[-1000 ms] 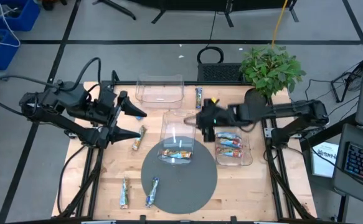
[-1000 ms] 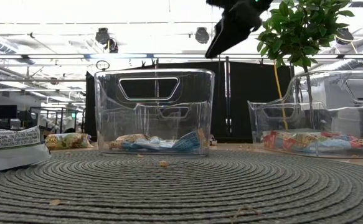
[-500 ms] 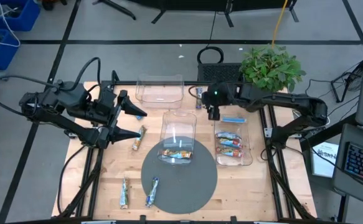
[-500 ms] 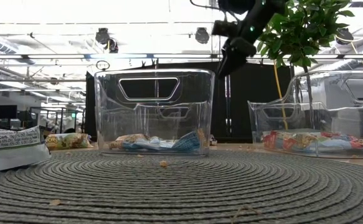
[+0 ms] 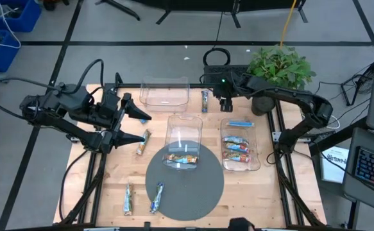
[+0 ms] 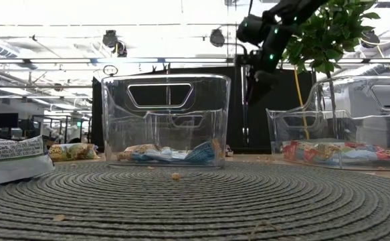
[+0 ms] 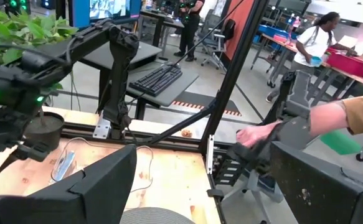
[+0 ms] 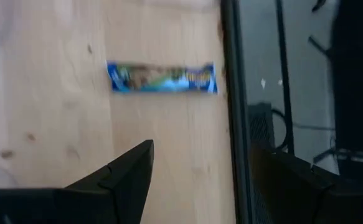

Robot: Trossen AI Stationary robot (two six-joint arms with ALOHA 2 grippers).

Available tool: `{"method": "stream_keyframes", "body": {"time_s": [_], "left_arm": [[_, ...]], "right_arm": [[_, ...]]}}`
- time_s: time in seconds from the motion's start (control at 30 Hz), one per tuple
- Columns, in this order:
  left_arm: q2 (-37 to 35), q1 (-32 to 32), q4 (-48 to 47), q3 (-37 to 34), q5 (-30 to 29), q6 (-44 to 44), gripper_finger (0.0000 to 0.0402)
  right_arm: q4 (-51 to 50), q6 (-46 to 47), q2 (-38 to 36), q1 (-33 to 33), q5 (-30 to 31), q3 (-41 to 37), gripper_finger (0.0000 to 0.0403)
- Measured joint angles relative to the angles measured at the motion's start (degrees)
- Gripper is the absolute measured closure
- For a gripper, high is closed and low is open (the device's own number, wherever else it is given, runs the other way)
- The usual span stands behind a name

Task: Pick and place Granola Bars by type
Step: Put the yellow granola bar into the bottom left transparent bin

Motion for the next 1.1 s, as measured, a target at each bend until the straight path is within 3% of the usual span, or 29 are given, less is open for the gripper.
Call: {"method": "stream_keyframes", "body": {"time_s": [0.47, 0.8, 1.1], "left_arm": [[0.01, 0.00, -0.02, 0.00, -0.47, -0.25, 0.0034], [0.02, 0.00, 0.07, 0.00, -0.49, -1.79, 0.0034], [0.02, 0.00, -0.02, 0.00, -0.49, -1.53, 0.0034]], "right_arm": [[4.94, -8.88, 9.73, -7.80, 4.90, 0.25, 0.0151], [-7.57, -8.52, 15.52, -12.97, 2.49, 6.68, 0.0151], [-8.47, -9.77, 14.51, -12.20, 3.07, 6.86, 0.0151]]}}
